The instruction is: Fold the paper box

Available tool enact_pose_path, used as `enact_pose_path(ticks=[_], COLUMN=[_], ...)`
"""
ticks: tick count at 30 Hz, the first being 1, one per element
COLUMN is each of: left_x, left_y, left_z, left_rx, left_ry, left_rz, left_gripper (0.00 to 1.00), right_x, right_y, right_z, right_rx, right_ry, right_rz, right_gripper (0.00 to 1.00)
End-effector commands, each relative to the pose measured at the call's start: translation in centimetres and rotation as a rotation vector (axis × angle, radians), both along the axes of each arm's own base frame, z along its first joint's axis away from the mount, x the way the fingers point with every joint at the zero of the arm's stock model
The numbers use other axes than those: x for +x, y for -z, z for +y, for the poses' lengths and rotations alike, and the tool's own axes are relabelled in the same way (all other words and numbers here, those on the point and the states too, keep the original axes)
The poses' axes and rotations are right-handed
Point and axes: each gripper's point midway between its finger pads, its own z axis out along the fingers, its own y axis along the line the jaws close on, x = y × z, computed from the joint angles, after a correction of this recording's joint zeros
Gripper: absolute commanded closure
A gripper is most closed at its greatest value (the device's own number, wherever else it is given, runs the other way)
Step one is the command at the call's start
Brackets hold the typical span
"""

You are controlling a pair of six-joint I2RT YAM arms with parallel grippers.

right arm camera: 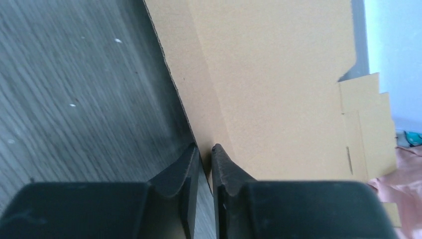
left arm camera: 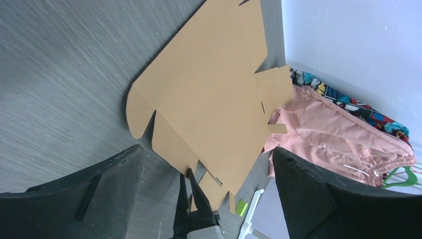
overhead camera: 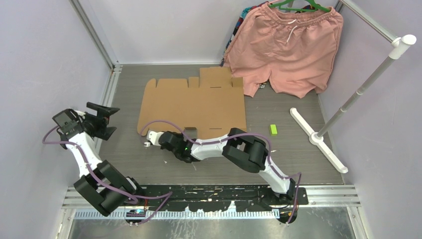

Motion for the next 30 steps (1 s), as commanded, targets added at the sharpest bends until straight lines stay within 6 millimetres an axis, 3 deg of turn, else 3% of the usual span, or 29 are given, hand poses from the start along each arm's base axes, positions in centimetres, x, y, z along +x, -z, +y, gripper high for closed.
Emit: enact_pose_path(ticks=[1,2,3,11,19,21,26,30], left_x=[1.5,1.7,1.9,4.4,7.2,7.7,8.5,8.4], left_y=[-1.7,-1.8,-1.8,-1.3,-4.4,-4.4,-2.7,-1.2], left_z=[-0.4,-0.6,-0.9,-4.3,-7.4,-8.3,-10.2,-9.7], left_rx=[-0.029,-0.039,-0.04,-0.06,-0.056,-0.054,-0.073,-0.039], left_ry=[0.06,0.076,0.094,0.281,0.466,0.506,0.595,0.598], left_rz=[-0.115,-0.126,-0.136,-0.152,-0.245,-0.246,-0.207,-0.155], left_gripper=[0.0,0.0,0.0,0.0,0.0,0.0,0.0,0.0], right_x=[1.9,2.0,2.2,2.6,1.8,1.5,0.8,0.2], right_y=[-8.5,-9.0,-9.5,-11.9,-11.6,-11.6,-11.9,-12.3], right_z=[-0.3,-0.6,-1.0,-3.8,-6.0,-6.5,-7.6,-8.5], right_rx=[0.195,0.209,0.222,0.299,0.304,0.314,0.338,0.351], right_ry=[0.072,0.082,0.095,0.15,0.177,0.183,0.194,0.201], right_rz=[-0.122,-0.131,-0.14,-0.135,-0.119,-0.114,-0.105,-0.104], right_gripper=[0.86,0.94,0.97,0.98,0.98,0.98,0.98,0.98])
